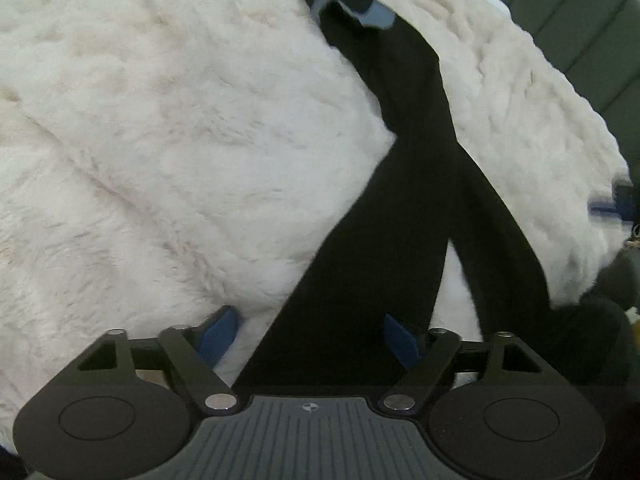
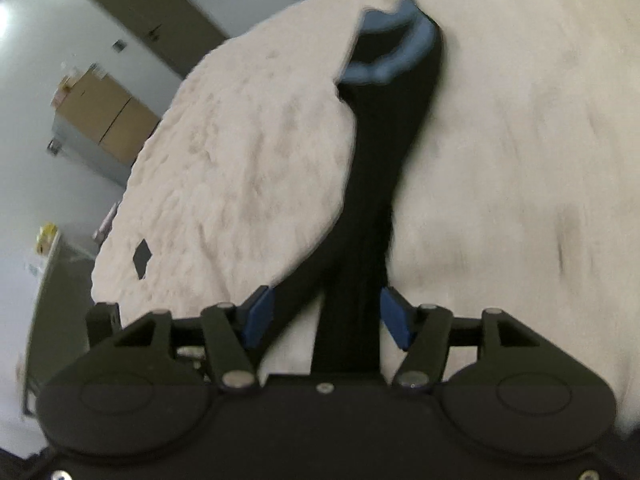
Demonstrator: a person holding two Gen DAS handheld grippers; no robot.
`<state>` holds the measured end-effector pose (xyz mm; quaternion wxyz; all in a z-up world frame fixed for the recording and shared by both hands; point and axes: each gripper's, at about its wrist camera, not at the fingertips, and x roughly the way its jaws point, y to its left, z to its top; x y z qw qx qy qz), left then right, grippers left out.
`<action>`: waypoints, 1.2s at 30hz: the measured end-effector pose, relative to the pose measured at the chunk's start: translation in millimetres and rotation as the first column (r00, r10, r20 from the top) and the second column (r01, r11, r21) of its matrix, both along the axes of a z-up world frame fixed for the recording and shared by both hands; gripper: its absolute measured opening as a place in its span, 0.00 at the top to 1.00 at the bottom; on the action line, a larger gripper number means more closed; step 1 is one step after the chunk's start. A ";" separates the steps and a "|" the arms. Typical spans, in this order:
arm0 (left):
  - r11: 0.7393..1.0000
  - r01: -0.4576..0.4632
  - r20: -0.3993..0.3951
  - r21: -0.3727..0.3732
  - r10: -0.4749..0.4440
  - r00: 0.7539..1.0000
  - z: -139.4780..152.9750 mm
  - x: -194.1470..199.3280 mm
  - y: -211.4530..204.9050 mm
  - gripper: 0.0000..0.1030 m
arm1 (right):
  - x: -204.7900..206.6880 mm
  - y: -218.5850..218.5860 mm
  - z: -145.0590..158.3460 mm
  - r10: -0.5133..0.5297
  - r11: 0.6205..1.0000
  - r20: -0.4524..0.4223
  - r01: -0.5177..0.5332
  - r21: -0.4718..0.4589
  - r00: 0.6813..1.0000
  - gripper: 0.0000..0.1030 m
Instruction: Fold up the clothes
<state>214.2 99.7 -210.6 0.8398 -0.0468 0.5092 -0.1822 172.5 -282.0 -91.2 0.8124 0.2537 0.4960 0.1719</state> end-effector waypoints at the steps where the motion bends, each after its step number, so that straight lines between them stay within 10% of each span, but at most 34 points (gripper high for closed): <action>1: 1.000 -0.006 0.012 -0.005 0.006 1.000 0.7 -0.6 0.4 0.69 | -8.4 -1.2 -14.9 -0.026 1.000 -0.030 0.026 -0.004 0.999 0.43; 5: 1.000 0.005 0.086 0.025 -0.007 0.996 13.0 -10.5 -1.1 0.95 | -30.3 -2.0 -56.9 -0.091 0.996 -0.114 0.089 -0.024 0.989 0.43; 7: 0.988 0.055 0.183 0.142 -0.081 0.980 37.1 -24.2 -20.1 0.96 | -34.9 0.1 -70.2 -0.089 0.996 -0.135 0.088 -0.012 0.987 0.43; 10: 0.905 0.139 0.336 0.401 -0.286 0.897 78.4 -65.9 -64.8 0.96 | -41.9 5.0 -80.7 -0.071 0.997 -0.140 0.072 -0.003 0.988 0.43; 14: 0.636 0.207 0.397 0.743 -0.668 0.629 105.1 -148.7 -152.6 0.95 | -50.5 -7.6 -77.0 -0.104 0.991 -0.098 0.112 0.077 0.990 0.43; 18: 0.465 0.363 0.284 0.808 -0.846 0.451 80.4 -210.1 -216.8 0.68 | -60.2 -25.3 -77.9 -0.145 0.981 -0.076 0.153 0.116 0.987 0.43; 23: 0.507 0.497 0.226 0.704 -0.824 0.520 61.6 -213.1 -231.4 0.54 | -78.4 -54.8 -81.6 -0.227 0.962 -0.060 0.233 0.143 0.972 0.44; 26: 0.599 0.542 0.232 0.589 -0.769 0.596 71.9 -195.0 -217.0 0.38 | -82.0 -62.6 -86.9 -0.253 0.947 -0.071 0.262 0.188 0.965 0.43; 30: 0.820 0.489 0.283 0.298 -0.565 0.775 99.1 -139.4 -152.7 0.22 | -80.9 -59.3 -95.4 -0.224 0.948 -0.060 0.232 0.217 0.973 0.43; 36: 0.973 0.230 0.232 -0.007 -0.223 0.947 85.0 -64.3 -53.2 0.21 | -76.6 -41.9 -98.4 -0.143 0.970 0.018 0.136 0.203 0.990 0.40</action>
